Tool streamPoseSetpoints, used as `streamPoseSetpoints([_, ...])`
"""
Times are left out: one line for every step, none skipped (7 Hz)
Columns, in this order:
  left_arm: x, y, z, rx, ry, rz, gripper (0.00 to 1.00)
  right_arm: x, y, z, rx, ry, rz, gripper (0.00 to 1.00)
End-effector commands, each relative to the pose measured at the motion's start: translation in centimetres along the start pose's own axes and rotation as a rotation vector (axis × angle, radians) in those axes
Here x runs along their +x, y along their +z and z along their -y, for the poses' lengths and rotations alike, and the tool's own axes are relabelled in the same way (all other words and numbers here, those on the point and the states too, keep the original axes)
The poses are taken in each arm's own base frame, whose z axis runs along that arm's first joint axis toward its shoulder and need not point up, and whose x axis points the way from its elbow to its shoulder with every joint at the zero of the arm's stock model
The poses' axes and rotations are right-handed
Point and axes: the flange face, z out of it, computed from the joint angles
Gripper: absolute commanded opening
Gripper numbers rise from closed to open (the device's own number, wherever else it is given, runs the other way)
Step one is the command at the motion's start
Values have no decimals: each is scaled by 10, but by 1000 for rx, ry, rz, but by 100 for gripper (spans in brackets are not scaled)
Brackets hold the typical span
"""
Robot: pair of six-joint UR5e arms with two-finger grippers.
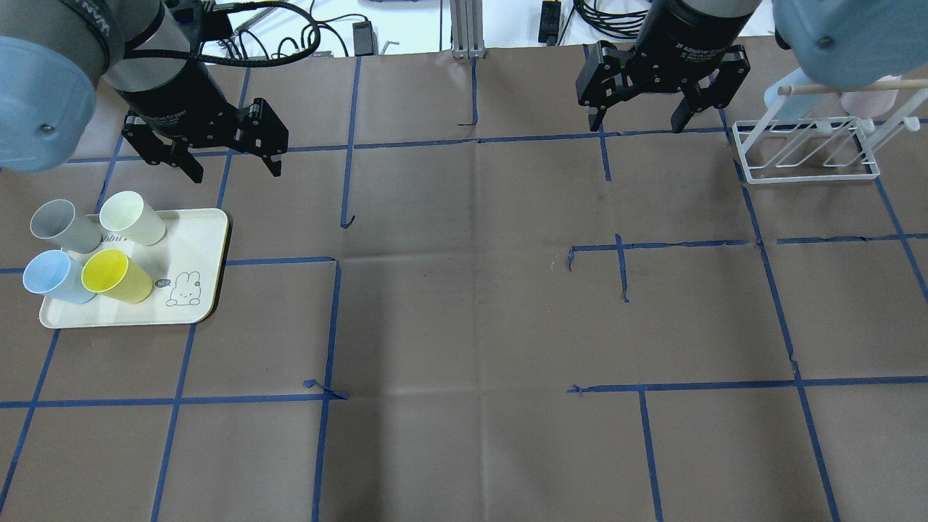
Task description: Transfer IKEA cup to right arm and place on rack
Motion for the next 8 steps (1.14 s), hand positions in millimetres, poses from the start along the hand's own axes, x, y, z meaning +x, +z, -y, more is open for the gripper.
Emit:
streamPoseSetpoints([0, 0, -1, 0, -1, 0, 100, -9, 19, -15, -38, -28, -63, 100])
streamPoseSetpoints([0, 1, 0, -2, -1, 0, 100, -12, 40, -24, -77, -30, -67, 100])
streamPoseSetpoints([0, 2, 0, -3, 0, 0, 100, -11, 35, -36, -72, -33, -65, 100])
streamPoseSetpoints([0, 1, 0, -2, -1, 0, 100, -7, 27, -41, -55, -30, -60, 100])
streamPoseSetpoints([0, 2, 0, -3, 0, 0, 100, -6, 21, -42, -38, -25, -59, 100])
streamPoseSetpoints([0, 0, 0, 0, -1, 0, 100, -1, 5, -52, -12, -24, -58, 100])
streamPoseSetpoints([0, 1, 0, -2, -1, -1, 100, -3, 6, -54, -20, -20, -56, 100])
streamPoseSetpoints([0, 1, 0, -2, -1, -2, 100, 0, 6, -53, -17, -20, -53, 100])
